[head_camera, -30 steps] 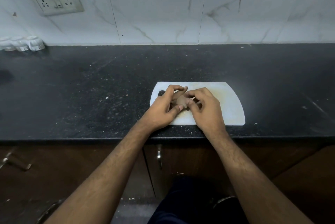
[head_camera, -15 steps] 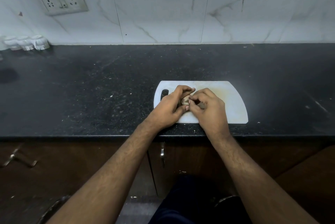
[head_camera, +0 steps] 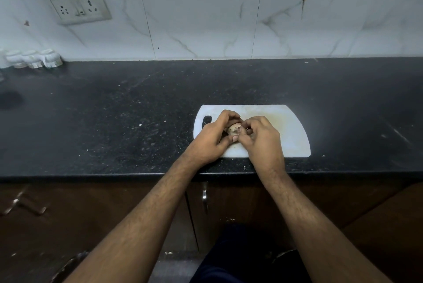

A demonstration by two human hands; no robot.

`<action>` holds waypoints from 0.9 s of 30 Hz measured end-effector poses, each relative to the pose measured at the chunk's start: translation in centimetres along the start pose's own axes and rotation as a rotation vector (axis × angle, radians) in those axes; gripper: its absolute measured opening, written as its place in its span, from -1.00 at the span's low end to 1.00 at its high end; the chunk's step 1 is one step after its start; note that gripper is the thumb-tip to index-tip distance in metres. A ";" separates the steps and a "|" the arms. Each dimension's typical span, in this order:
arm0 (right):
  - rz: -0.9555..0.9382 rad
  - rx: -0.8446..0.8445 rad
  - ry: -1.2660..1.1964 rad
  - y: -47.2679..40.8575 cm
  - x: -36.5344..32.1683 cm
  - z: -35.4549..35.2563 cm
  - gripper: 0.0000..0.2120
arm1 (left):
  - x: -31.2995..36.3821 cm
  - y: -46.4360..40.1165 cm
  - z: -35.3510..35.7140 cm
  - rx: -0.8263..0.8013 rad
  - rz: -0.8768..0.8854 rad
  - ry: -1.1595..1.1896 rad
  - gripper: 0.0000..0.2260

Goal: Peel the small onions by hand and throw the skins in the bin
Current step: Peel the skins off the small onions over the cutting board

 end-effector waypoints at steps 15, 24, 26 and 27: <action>0.315 0.148 -0.446 -0.6 3.9 -0.4 -0.93 | 0.0 0.3 -0.4 0.009 -0.018 0.082 -0.64; 0.347 0.165 -0.285 -1.1 4.5 -0.3 -0.87 | -0.5 0.5 -1.2 0.101 -0.029 0.062 -0.67; 0.352 0.170 -0.256 -1.1 4.3 -0.4 -0.86 | -0.7 0.7 -1.6 0.148 -0.046 0.068 -0.68; 0.353 0.170 -0.251 -1.0 4.3 -0.4 -0.87 | -0.8 0.8 -1.8 0.177 -0.056 0.076 -0.68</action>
Point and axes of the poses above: each hand's wrist, its own y-axis away from the middle knuckle, its own z-axis out of the palm, x = y × z, the point moved 6 cm from there along -y, towards the middle knuckle, and after that the axes turned 8 degrees about -x, right-handed, at the moved point
